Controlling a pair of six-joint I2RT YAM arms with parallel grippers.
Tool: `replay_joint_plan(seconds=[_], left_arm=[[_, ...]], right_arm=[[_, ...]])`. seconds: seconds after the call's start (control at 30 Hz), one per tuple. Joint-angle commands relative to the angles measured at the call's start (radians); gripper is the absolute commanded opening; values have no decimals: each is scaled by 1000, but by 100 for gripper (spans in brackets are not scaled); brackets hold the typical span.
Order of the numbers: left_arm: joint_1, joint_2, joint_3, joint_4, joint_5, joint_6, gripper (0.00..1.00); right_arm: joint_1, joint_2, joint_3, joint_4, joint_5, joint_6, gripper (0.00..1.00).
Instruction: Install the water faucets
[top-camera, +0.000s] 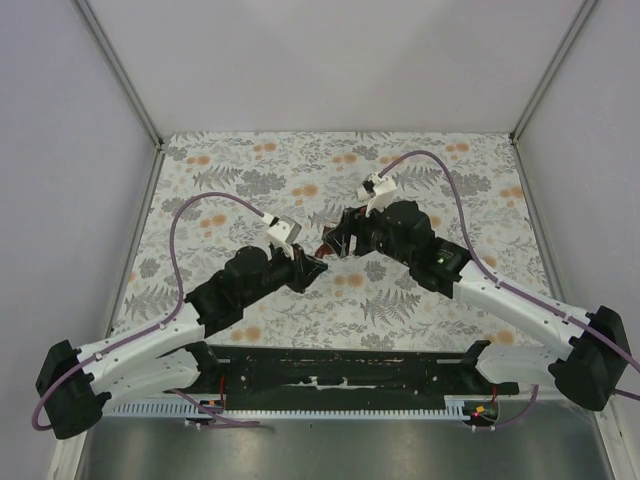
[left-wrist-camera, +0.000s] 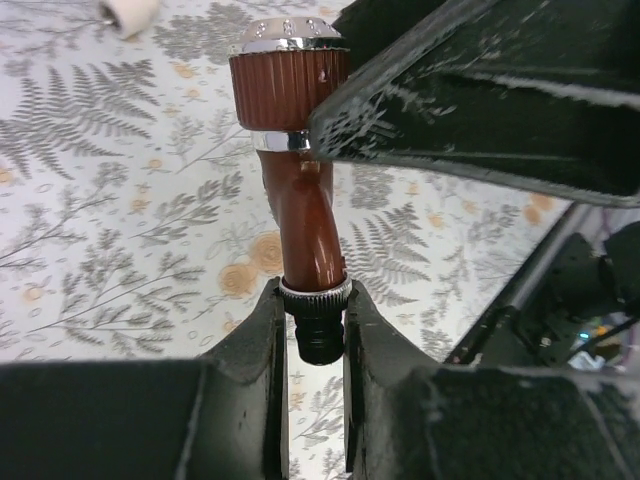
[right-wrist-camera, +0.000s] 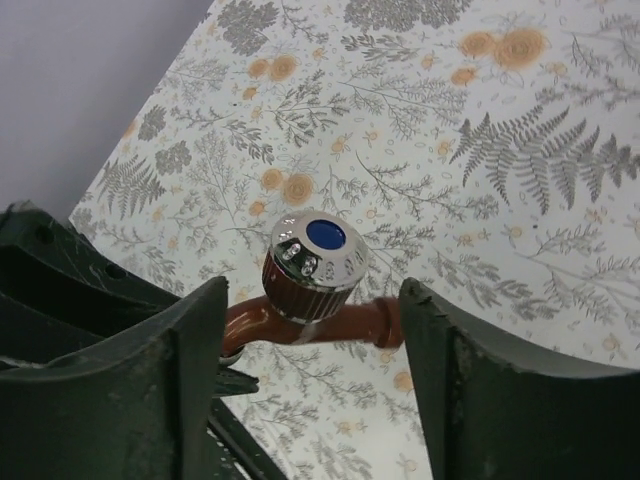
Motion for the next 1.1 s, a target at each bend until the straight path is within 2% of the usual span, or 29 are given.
replay_joint_plan(seconds=[0.0,0.17,0.23,0.33,0.7,0.87,0.9,0.97,1.07], left_arm=[[-88,16,67,-53,-312,132,2],[-185,95,105,-45,-500,169,2],[-223,132,132,-43,-554,187,2],[-257,167,145,-24,-604,202,2],[-283,240,161,18,-644,205,4],[-289,258,164,16,-653,198,10],[-289,261,164,18,-650,196,13],[-289,257,165,16,-646,198,20],[-288,237,159,4,-649,192,39]], right_arm=[[2,-35,110,-210,84,112,80],[13,-2,117,-261,138,221,98],[11,22,126,-270,155,246,98],[13,50,115,-246,177,278,96],[13,168,83,-79,123,363,77],[13,200,83,-52,120,360,60],[13,206,81,-51,124,358,52],[11,212,83,-54,128,347,30],[2,196,62,-25,114,321,2]])
